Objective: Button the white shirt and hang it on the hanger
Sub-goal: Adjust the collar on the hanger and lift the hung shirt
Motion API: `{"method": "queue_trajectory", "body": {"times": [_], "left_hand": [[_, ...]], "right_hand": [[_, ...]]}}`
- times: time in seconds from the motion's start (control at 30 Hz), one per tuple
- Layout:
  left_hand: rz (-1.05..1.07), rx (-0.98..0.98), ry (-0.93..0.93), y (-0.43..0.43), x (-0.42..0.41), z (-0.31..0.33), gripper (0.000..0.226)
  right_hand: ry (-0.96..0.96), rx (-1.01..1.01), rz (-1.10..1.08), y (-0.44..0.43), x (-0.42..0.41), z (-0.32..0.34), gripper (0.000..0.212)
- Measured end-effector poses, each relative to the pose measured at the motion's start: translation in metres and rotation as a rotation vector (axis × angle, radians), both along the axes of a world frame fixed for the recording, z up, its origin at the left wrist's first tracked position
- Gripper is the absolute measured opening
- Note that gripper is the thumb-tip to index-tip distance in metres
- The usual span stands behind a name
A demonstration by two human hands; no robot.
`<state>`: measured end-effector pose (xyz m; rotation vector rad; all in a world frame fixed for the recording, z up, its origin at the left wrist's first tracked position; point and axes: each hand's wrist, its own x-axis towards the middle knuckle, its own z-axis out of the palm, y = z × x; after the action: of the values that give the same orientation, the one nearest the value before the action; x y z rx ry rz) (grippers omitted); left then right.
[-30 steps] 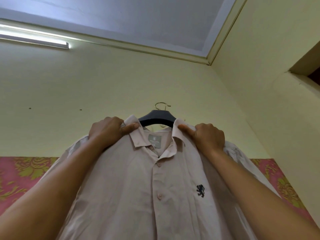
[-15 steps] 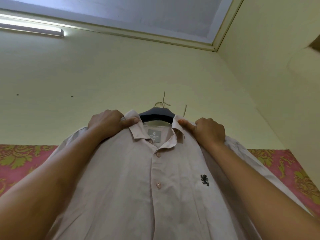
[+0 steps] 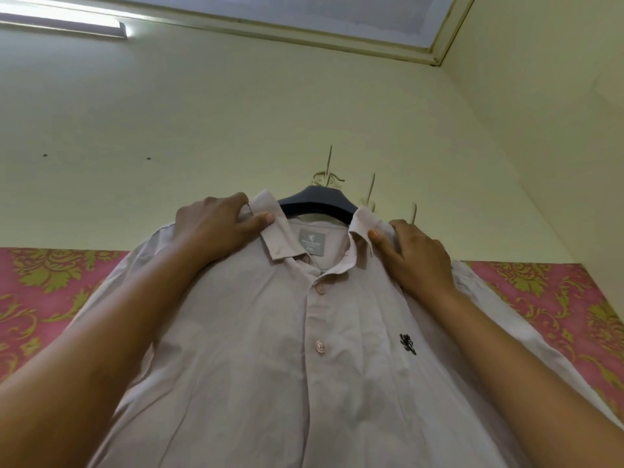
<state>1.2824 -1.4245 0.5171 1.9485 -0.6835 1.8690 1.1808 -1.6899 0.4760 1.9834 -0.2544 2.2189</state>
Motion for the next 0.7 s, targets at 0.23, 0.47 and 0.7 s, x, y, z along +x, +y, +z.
{"method": "queue_trajectory", "body": {"times": [0.23,0.47,0.7], "left_hand": [[-0.127,0.003,-0.095,0.008,0.012,-0.046,0.070],[-0.114,0.070,0.013,0.017,-0.002,-0.115,0.072],[-0.181,0.111,0.139,0.047,-0.048,-0.213,0.073]], "right_hand": [[0.014,0.025,-0.030,0.009,-0.007,-0.037,0.082],[0.140,0.148,-0.041,0.021,-0.028,-0.097,0.085],[0.291,0.116,0.040,0.064,-0.068,-0.182,0.075]]}}
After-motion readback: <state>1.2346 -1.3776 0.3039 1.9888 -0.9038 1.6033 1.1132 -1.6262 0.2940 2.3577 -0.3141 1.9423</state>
